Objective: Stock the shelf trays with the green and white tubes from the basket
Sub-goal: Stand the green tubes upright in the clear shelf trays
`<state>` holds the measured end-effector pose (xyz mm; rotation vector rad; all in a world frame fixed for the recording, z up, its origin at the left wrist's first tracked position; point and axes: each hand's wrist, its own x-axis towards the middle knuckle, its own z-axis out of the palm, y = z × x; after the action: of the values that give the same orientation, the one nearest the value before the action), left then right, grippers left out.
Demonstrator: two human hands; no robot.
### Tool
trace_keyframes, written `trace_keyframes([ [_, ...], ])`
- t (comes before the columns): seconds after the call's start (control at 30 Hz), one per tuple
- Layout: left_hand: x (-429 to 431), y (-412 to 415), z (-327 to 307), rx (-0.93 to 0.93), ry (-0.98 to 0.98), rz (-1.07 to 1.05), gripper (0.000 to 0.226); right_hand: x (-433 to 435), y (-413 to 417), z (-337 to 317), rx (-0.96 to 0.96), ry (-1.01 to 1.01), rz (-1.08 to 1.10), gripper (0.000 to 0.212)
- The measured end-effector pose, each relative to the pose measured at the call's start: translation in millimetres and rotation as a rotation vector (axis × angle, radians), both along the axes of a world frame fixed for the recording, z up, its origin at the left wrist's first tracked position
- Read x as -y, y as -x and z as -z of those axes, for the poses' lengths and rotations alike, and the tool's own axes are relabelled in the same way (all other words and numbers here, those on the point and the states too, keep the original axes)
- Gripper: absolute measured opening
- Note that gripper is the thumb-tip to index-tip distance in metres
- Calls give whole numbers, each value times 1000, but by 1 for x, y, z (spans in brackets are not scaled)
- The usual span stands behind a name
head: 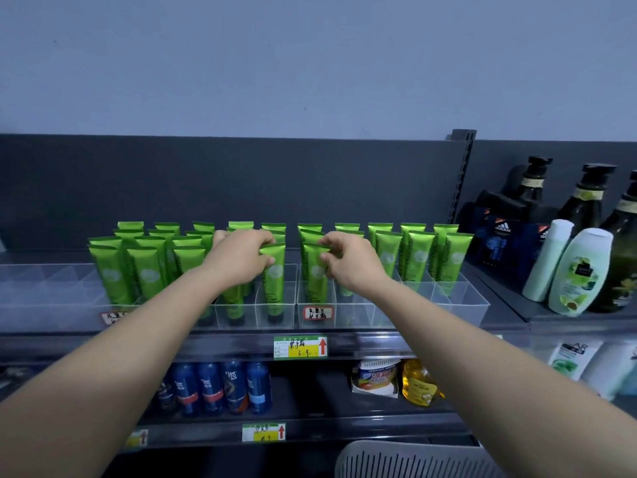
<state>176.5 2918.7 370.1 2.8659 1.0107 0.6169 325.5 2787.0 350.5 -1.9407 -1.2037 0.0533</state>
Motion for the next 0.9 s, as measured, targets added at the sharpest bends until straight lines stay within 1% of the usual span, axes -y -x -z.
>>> trace_keyframes([
  [0.3,4,1,-3,-42,41,-20,38,-5,-1,2,-140,-27,26,19],
  [0.43,3,1,-3,-55,41,-20,39,-6,-2,2,-146,-17,37,21],
  [0.7,3,-1,-4,-56,48,-2,37,-11,0,3,-161,30,33,31],
  [0.83,7,0,-6,-26,-1,28,39,-6,1,2,-155,29,15,30],
  [0.9,12,-1,-8,-5,-55,58,41,-2,2,1,-132,11,16,30],
])
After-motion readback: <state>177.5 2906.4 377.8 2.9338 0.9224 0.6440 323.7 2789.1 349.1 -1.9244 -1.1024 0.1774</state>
